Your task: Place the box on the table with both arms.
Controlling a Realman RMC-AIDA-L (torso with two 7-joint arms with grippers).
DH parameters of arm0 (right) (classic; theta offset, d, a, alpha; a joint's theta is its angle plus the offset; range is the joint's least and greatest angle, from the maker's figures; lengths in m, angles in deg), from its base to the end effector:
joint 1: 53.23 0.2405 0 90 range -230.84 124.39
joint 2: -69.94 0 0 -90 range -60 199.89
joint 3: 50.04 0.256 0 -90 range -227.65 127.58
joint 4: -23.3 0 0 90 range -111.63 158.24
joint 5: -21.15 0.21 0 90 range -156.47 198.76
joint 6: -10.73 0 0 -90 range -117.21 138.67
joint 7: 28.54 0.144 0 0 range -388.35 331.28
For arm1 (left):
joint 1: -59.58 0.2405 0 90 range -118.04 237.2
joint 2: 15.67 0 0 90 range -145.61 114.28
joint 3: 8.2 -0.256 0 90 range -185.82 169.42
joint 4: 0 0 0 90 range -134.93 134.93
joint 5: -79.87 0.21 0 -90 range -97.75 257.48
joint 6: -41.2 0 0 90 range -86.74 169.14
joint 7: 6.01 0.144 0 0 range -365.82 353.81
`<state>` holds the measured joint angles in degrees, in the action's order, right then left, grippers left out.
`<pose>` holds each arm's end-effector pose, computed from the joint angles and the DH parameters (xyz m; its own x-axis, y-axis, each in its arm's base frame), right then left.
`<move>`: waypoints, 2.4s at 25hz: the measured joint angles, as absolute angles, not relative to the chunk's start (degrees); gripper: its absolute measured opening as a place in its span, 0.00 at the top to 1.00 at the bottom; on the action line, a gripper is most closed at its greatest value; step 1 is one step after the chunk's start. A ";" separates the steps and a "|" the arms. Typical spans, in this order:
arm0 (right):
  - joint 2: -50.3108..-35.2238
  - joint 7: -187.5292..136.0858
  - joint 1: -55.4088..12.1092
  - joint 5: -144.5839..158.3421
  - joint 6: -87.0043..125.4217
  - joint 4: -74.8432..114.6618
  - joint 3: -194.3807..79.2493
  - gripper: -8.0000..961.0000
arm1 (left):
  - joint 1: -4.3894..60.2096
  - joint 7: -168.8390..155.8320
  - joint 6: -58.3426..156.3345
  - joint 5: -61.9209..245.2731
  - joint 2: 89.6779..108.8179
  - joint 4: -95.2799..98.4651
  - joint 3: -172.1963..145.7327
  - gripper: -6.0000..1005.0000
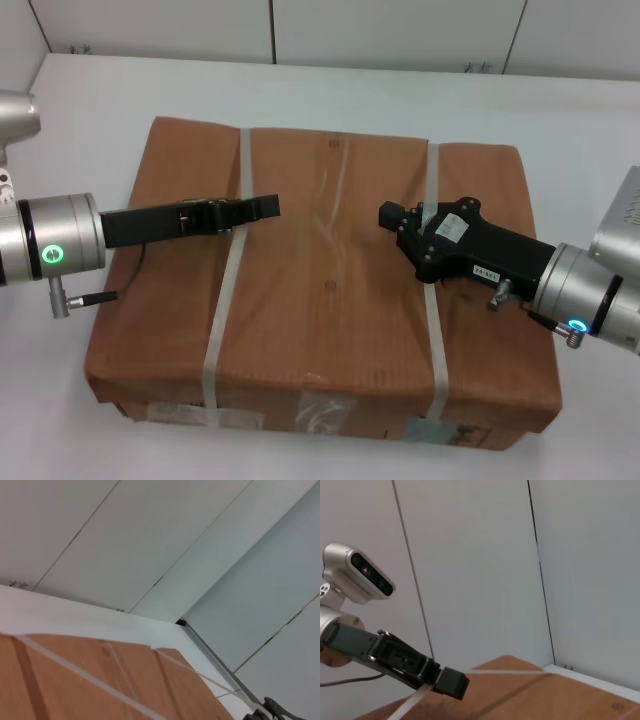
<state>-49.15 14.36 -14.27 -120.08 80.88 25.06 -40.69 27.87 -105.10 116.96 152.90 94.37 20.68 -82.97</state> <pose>0.2462 0.3305 -0.0940 0.7265 -0.2307 -0.6473 -0.5040 -0.8193 -0.2736 -0.2669 0.3477 -0.0112 0.4116 0.6967 0.5876 0.8003 -0.5847 0.1328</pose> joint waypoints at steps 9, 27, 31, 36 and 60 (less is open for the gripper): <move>-49.14 14.35 -14.27 -120.08 80.55 25.08 -40.54 0.99 | 27.92 -105.06 116.88 152.90 94.37 20.65 -82.91 0.95; -49.15 14.15 -11.66 -120.42 66.77 28.71 -40.49 0.99 | 26.84 -101.83 109.67 155.45 96.24 20.30 -83.47 0.95; -49.15 14.14 -10.62 -120.52 61.08 30.13 -40.85 0.99 | 25.65 -100.62 104.52 158.36 97.47 20.09 -83.49 0.95; -49.14 14.20 -9.85 -121.46 54.89 32.11 -41.03 0.99 | 24.80 -99.46 99.98 161.18 98.82 19.98 -83.52 0.95; -49.15 14.85 -10.64 -121.84 49.61 34.84 -40.43 0.87 | 24.23 -95.97 93.70 163.72 100.76 18.00 -83.27 0.95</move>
<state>-49.15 14.85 -10.64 -121.84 49.61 34.84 -40.43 24.23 -95.97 93.70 163.72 100.76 18.00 -83.27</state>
